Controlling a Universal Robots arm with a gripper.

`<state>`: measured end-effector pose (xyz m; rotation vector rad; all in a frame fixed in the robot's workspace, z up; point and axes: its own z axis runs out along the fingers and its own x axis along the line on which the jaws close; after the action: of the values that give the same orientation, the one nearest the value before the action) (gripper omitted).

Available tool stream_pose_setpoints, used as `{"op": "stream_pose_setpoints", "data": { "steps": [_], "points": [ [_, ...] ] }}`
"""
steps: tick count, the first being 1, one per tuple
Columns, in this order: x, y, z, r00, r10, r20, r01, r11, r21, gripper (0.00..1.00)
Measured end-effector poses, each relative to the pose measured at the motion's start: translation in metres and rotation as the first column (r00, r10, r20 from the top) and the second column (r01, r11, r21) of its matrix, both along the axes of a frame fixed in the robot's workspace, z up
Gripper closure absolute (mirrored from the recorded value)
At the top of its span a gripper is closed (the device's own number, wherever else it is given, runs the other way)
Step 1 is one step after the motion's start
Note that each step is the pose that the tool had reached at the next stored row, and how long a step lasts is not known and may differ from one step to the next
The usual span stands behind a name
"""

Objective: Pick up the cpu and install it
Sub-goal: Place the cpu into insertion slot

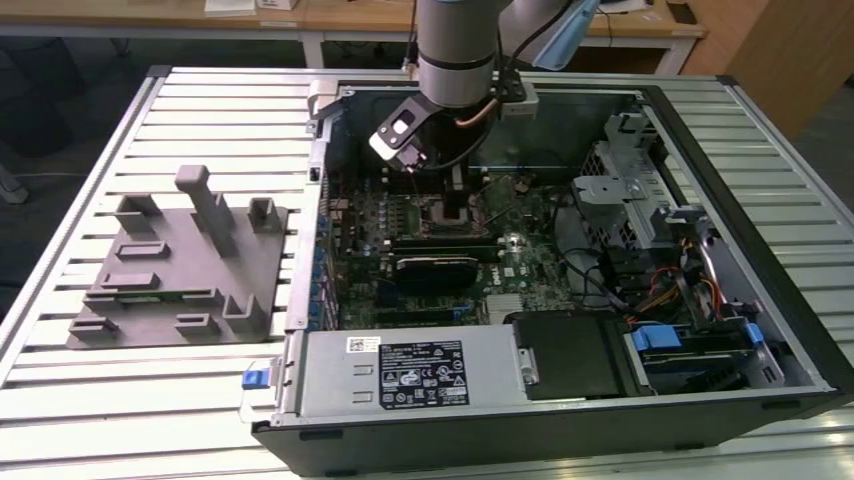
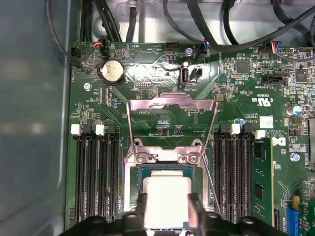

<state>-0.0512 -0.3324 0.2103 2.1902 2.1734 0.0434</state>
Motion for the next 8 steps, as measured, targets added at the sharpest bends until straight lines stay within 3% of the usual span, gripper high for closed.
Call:
{"op": "stream_pose_setpoints", "data": {
  "steps": [5, 8],
  "points": [
    [0.0, 0.0, 0.0004, 1.0, 0.0, 0.0, 0.0, 1.0, 0.0, 0.76],
    [0.0, 0.0, 0.0007, 1.0, 0.0, 0.0, 0.0, 1.0, -0.0001, 0.82]
  ]
}}
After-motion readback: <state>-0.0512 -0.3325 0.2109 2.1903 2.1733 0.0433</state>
